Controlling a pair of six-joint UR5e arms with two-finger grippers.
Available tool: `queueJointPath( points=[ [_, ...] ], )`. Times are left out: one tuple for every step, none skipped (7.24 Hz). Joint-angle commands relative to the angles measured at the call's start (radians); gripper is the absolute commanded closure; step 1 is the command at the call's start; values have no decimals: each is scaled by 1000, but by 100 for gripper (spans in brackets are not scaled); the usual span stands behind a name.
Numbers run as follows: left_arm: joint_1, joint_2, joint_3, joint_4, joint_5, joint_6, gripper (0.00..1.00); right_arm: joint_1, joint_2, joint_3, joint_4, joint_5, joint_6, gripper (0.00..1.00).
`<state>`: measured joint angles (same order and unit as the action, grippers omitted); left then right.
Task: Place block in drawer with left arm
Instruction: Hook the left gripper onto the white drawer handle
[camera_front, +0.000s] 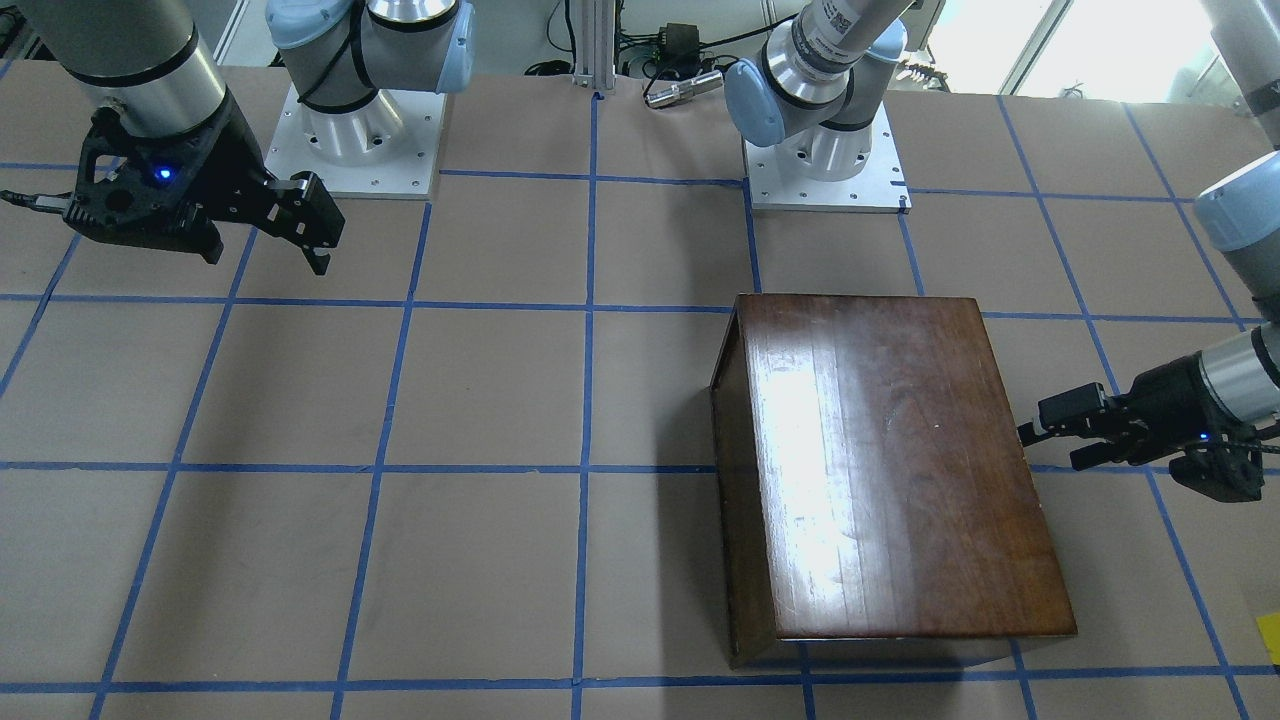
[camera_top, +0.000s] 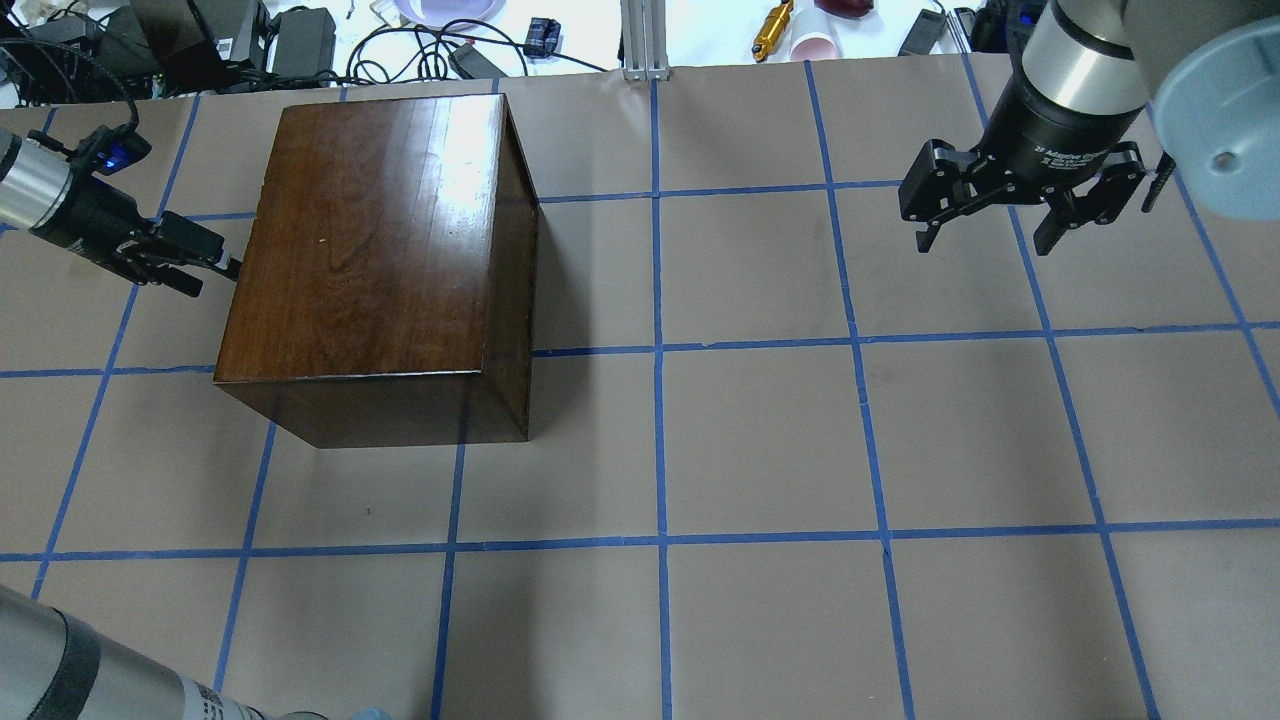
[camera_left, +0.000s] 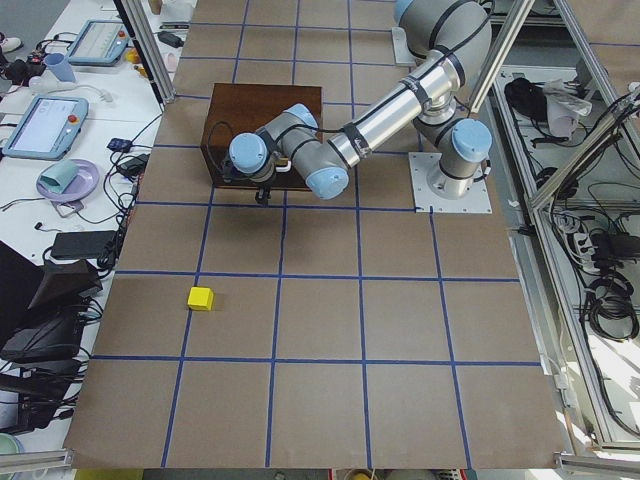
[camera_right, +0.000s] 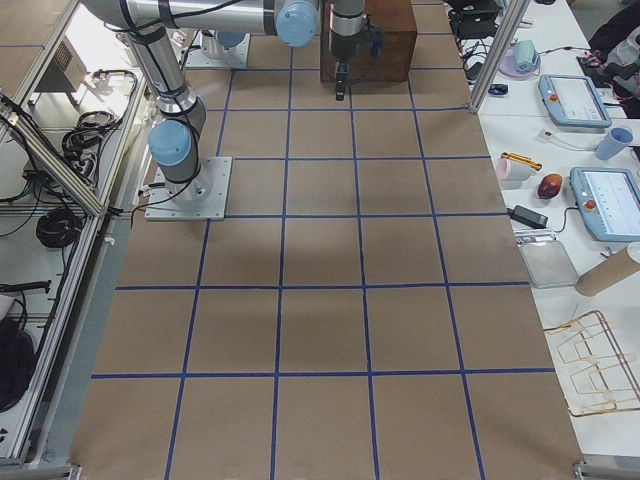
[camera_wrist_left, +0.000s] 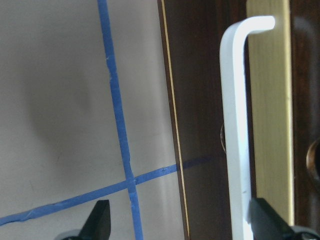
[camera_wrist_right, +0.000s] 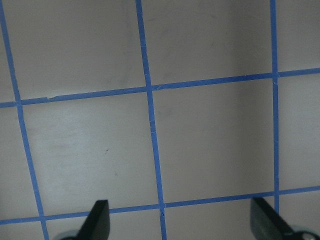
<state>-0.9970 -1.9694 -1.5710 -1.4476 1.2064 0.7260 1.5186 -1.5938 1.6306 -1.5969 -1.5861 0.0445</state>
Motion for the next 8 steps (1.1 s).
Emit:
queueJointPath(
  points=[
    [0,-5,-1,1,-4,-20,0,0,0,0,0,0,0,0],
    [-2,-11,-1,1,-2,-36,0,0,0,0,0,0,0,0],
    [-2,-20,0,3,-2,-37,0,0,0,0,0,0,0,0],
    [-2,-22,0,3,-2,-49,0,0,0,0,0,0,0,0],
    [-2,-25,0,3,-2,-56,0,0,0,0,0,0,0,0],
    [-3,-26,0,10,-2,-57,0,0,0,0,0,0,0,0],
    [-5,-26,0,15,-2,-80,0,0,0,0,0,0,0,0],
    [-5,-26,2,47,1,-77,0,0,0,0,0,0,0,0]
  ],
)
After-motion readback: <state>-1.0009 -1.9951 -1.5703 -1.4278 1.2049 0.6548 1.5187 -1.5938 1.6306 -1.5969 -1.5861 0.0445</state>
